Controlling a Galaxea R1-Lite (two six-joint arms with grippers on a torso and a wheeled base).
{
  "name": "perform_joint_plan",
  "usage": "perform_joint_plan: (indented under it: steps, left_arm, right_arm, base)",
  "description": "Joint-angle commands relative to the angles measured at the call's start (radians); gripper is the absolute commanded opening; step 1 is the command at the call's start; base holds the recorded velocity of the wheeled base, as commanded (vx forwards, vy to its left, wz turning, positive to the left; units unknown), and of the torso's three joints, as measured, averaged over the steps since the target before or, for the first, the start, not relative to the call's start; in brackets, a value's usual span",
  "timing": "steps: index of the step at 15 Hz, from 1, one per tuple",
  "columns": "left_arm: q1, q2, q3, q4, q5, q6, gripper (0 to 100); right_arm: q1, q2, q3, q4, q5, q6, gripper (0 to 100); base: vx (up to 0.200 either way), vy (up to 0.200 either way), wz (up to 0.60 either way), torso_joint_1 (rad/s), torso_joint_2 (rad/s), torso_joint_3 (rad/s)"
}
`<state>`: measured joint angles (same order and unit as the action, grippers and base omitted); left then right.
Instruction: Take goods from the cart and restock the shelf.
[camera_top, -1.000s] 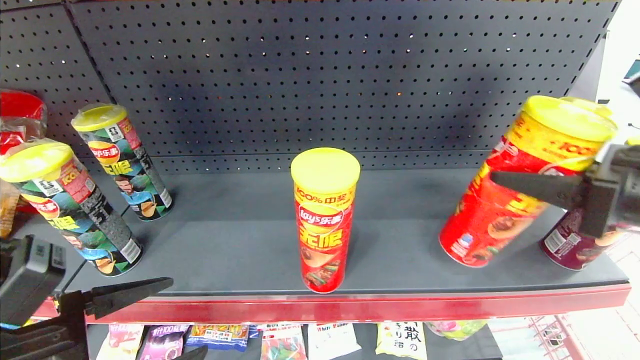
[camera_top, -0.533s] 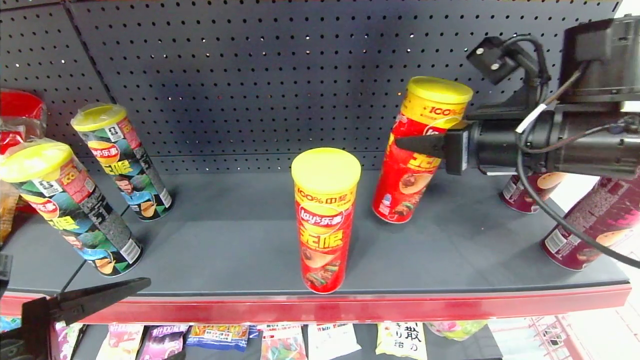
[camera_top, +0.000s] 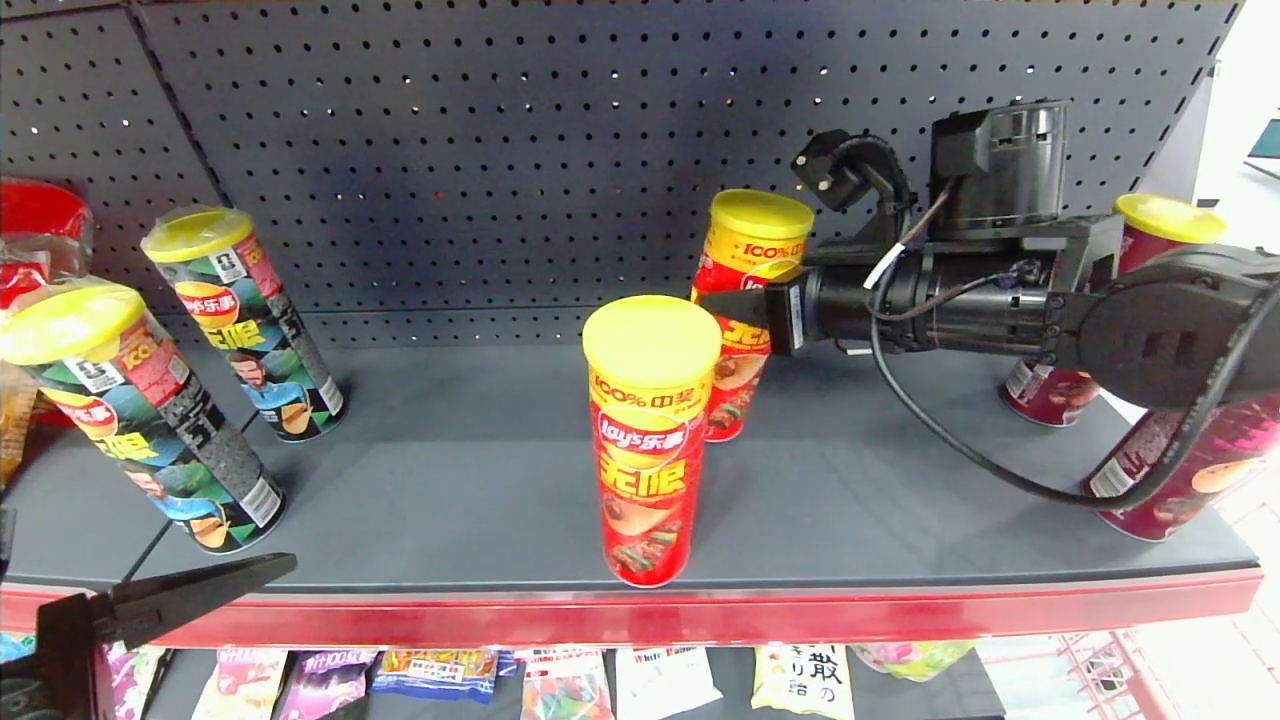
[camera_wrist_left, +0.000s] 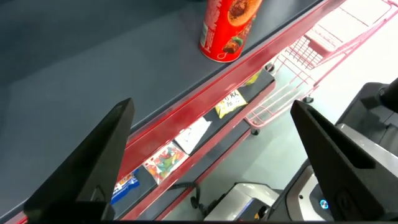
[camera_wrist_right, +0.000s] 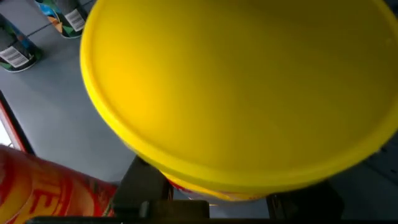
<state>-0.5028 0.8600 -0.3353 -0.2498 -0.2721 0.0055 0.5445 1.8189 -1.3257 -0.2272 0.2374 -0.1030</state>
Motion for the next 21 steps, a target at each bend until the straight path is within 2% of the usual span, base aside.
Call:
perform_joint_plan:
  steps: [1,10,11,17,19,21]
  left_arm:
    - [0.0,0.004,-0.001,0.0,0.001,-0.001,100]
    - [0.0,0.004,-0.001,0.0,0.001,0.001,100]
    - [0.0,0.005,-0.001,0.0,0.001,0.001,100]
    - [0.0,0.019,0.006,0.0,0.001,-0.002,100]
    - [0.012,0.05,-0.005,-0.002,0.002,-0.002,100]
    - [0.036,0.106,-0.039,-0.003,-0.001,-0.002,100]
  right_arm:
    - [0.003,0.033,-0.024,0.0,0.002,-0.001,0]
    - [0.04,0.072,-0.052,0.0,0.0,-0.001,0]
    - [0.04,0.072,-0.052,0.0,-0.001,-0.001,100]
    - [0.046,-0.02,0.054,0.002,-0.02,-0.001,100]
    - [0.046,-0.099,0.148,0.002,-0.067,0.0,100]
    - [0.045,-0.205,0.309,0.0,-0.099,0.008,100]
  base:
    - [0.0,0.0,0.0,0.0,0.0,0.0]
    - [0.0,0.0,0.0,0.0,0.0,0.0]
    - [0.0,0.0,0.0,0.0,0.0,0.0]
    - [0.0,0.0,0.0,0.0,0.0,0.0]
    - [0.0,0.0,0.0,0.0,0.0,0.0]
    - [0.0,0.0,0.0,0.0,0.0,0.0]
